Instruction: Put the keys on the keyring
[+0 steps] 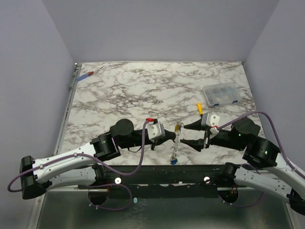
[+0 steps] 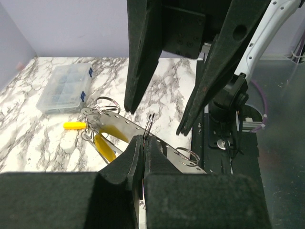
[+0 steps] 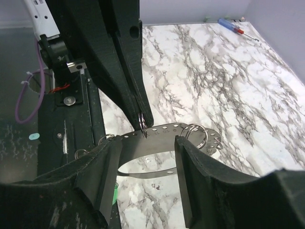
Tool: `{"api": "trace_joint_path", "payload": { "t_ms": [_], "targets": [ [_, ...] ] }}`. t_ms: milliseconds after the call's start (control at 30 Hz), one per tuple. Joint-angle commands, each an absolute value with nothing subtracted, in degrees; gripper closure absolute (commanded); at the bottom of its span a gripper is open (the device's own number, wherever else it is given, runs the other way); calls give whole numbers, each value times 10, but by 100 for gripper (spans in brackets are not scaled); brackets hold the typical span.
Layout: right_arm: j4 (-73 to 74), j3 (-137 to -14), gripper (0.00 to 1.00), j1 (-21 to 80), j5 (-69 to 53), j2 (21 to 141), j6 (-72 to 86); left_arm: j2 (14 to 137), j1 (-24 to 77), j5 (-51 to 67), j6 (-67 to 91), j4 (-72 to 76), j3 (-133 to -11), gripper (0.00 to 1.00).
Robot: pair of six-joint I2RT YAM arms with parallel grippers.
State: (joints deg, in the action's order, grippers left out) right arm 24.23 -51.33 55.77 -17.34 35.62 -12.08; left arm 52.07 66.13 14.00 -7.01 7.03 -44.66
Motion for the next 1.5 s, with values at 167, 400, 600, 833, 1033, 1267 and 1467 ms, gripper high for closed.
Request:
{"api": "trace_joint_path", "payload": {
  "t_ms": [167, 400, 600, 833, 1033, 1267, 1467],
  "targets": [
    [367, -604, 33, 559, -104, 382, -168, 531, 664, 81, -126, -29, -517, 100],
    [396, -628, 35, 559, -128, 422, -222, 542, 664, 48, -164, -95, -536, 100],
    [390, -639, 46, 559, -169, 461, -247, 561, 664, 50, -188, -139, -553, 100],
    [383, -642, 60, 559, -204, 516, -262, 573, 664, 58, -197, -144, -551, 100],
    [346, -619, 63, 559, -212, 531, -263, 579, 664, 60, -198, -130, -539, 100],
    [319, -591, 66, 559, -208, 530, -260, 574, 664, 67, -193, -112, -534, 100],
    [296, -571, 66, 559, -203, 525, -258, 562, 664, 74, -185, -92, -526, 100]
  ]
}}
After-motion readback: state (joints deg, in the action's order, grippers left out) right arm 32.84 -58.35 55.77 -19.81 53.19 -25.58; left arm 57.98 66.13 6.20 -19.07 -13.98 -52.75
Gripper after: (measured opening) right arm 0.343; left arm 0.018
